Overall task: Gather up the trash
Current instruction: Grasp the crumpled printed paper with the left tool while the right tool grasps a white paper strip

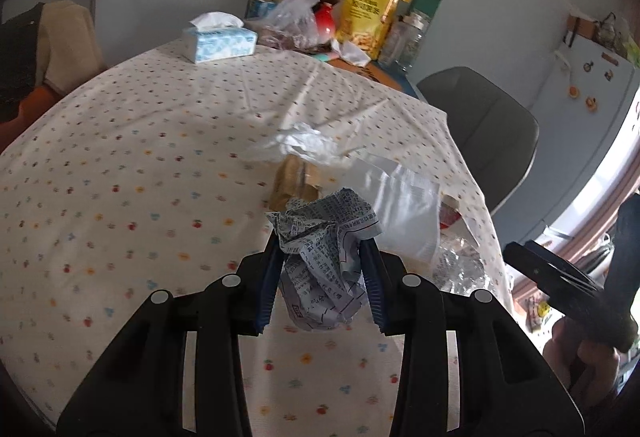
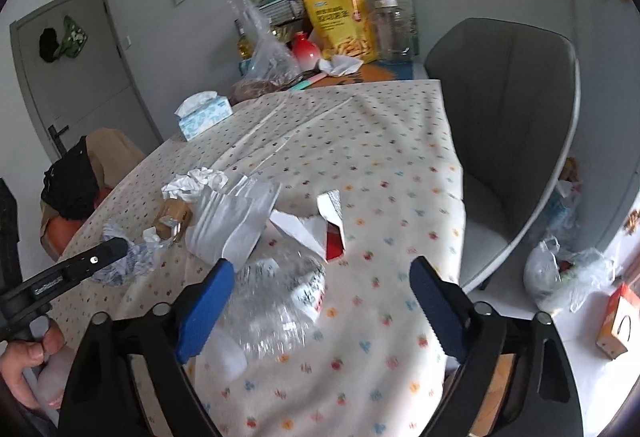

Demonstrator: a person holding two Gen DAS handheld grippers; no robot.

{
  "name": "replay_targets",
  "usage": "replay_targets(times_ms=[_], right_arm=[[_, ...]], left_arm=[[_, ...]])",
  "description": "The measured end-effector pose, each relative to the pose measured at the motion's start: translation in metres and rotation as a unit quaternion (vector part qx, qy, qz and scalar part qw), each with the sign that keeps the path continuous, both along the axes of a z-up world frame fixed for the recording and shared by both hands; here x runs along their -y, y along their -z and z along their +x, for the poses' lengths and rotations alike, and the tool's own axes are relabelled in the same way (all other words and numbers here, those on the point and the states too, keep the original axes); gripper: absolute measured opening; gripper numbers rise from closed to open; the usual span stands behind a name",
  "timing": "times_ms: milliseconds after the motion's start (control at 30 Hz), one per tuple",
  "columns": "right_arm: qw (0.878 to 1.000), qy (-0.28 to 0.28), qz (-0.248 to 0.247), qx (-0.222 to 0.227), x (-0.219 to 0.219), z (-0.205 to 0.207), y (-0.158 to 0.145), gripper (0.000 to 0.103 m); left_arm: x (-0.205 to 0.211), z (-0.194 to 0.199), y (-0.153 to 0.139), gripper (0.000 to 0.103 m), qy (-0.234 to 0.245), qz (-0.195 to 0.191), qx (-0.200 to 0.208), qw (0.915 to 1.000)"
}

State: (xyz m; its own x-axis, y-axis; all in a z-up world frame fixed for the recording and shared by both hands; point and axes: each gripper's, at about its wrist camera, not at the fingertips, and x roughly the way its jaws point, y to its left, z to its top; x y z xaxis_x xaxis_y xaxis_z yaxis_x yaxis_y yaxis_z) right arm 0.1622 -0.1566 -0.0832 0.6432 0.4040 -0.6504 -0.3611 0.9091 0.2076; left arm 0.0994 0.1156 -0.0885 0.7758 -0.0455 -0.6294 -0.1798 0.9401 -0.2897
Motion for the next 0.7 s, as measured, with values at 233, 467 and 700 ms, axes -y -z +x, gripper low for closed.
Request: replay_targets(times_ms=[233,467,700], right_arm=[[0.999,-0.029,-0.031,-0.02,-0.027,0.031,0.007,0.066],[0.998,-0.037,-0.04,-0.037,-0.039,0.048,0.019,0.037],[0.999,-0.039,-0.019,-0.029,-0.026,0.039,0.008,0.019]], left_arm=[[-0.015,-0.01,-0.012,0.038,-0.019,-0.012,0.023,0.9995],[-0.021,-0.017,-0.023,0.039,-0.026,-0.009,0.035,0.999],[-0.013,-0.014,-0.024,0.039,-0.017,-0.008,0.035,0.9992]])
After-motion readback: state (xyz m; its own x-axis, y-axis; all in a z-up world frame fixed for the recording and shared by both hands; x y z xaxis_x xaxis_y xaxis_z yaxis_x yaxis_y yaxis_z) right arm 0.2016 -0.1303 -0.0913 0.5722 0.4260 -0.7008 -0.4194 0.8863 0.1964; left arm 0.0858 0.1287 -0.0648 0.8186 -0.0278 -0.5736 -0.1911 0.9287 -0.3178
